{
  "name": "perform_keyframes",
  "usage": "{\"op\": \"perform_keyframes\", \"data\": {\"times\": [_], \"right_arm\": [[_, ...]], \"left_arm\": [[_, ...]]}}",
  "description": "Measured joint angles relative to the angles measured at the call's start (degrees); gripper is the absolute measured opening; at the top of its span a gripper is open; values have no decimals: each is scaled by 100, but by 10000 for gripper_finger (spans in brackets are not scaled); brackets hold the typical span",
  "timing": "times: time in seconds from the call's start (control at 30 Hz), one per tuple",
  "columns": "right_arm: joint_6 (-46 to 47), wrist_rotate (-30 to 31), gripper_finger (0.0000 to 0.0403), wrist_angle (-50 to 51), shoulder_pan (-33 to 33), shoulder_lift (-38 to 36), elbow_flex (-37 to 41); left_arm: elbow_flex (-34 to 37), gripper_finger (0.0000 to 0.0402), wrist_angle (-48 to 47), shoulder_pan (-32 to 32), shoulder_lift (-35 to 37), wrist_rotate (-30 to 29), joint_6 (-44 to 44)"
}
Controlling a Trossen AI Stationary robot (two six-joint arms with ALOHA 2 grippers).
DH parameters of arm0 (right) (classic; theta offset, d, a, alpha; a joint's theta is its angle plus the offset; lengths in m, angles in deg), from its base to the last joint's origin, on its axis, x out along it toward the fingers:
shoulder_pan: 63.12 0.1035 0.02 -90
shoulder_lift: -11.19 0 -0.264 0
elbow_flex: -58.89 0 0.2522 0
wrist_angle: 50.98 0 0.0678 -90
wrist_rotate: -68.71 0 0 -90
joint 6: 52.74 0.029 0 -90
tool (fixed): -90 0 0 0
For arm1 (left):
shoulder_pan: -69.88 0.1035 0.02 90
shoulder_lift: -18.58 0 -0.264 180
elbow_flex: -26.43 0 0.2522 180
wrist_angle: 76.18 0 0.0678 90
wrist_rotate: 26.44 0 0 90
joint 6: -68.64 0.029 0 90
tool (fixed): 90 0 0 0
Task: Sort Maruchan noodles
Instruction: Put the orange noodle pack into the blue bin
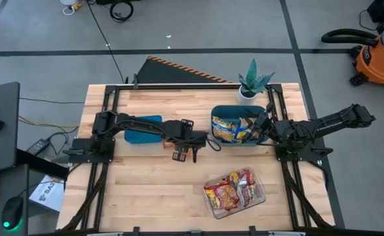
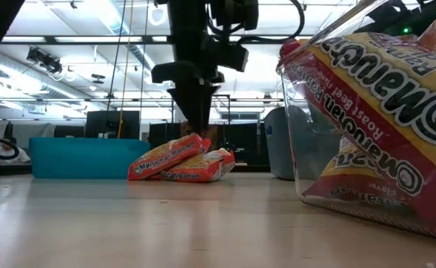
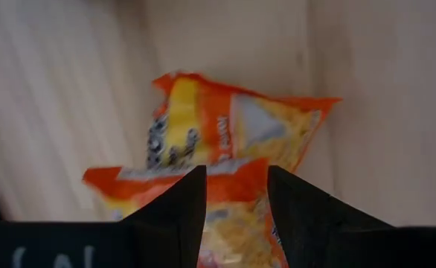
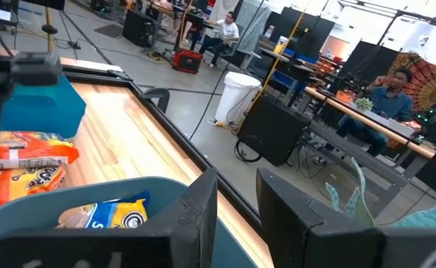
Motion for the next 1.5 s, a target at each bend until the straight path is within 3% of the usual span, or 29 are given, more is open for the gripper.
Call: {"op": "perform_keyframes", "data": {"times": [0.17,0.63,0.8,1.03,1.3,1.5], "right_arm": [[2,0,101,28,0,-2,-2],[20,-1,101,34,0,-1,-1],[17,-1,101,33,0,0,0],[13,-2,101,35,0,0,0],[4,-2,101,33,0,0,-1],[4,-2,101,33,0,-2,0]], "left_arm": [[-1,150,60,125,-8,666,180],[-2,150,-61,263,-369,750,881],[-2,144,-42,265,-443,497,955],[-2,98,-95,263,-443,339,1147],[-2,13,-244,291,-443,232,1284],[-152,6,-311,283,-440,-170,1339]]}}
